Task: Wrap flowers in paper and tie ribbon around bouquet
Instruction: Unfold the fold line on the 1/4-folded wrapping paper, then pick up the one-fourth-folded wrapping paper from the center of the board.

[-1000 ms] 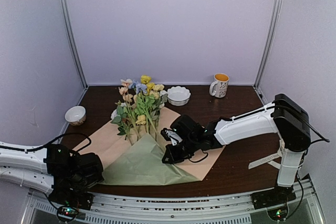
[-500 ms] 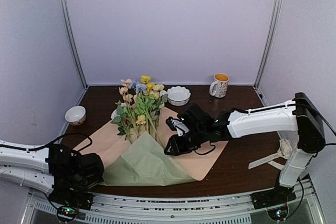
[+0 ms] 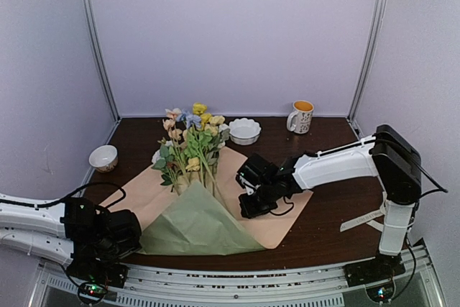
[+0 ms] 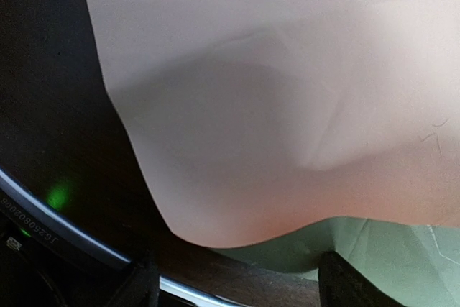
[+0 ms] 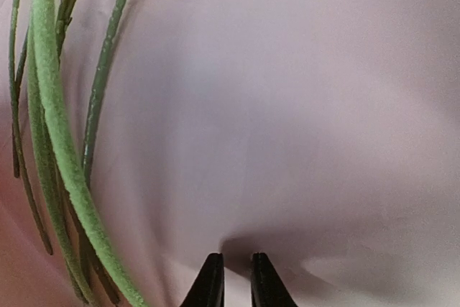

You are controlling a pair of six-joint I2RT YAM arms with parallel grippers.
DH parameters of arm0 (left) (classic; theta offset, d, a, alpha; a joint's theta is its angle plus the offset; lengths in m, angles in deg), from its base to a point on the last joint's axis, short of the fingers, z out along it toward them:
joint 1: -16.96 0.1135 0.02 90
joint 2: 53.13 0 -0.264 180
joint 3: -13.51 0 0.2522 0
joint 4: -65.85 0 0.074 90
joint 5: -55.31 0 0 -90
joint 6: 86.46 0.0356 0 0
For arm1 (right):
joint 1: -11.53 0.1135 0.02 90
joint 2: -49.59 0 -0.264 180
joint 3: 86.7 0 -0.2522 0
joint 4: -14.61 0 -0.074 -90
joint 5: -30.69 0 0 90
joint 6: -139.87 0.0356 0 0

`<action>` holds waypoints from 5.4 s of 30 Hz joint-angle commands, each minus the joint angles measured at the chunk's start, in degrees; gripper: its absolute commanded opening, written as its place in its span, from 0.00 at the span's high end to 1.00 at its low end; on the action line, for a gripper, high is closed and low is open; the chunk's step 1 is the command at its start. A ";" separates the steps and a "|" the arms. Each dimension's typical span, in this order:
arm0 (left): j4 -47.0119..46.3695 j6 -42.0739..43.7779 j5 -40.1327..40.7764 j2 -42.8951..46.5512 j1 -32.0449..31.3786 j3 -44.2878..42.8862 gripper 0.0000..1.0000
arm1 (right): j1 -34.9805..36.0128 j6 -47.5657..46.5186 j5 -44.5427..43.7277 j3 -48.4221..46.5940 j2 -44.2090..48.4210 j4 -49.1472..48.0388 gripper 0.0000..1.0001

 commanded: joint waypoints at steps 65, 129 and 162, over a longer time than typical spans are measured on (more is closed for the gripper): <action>9.80 -5.42 5.51 22.36 0.12 5.14 0.35 | 12.78 15.46 12.22 -21.56 -21.18 -16.86 0.88; 10.71 23.60 13.69 -19.63 11.13 -24.62 1.00 | 12.53 17.33 11.75 -17.34 -18.83 -20.34 0.89; 5.47 10.11 3.68 -13.01 0.22 -21.72 0.34 | 10.44 23.46 14.39 -14.35 -19.89 -28.27 0.89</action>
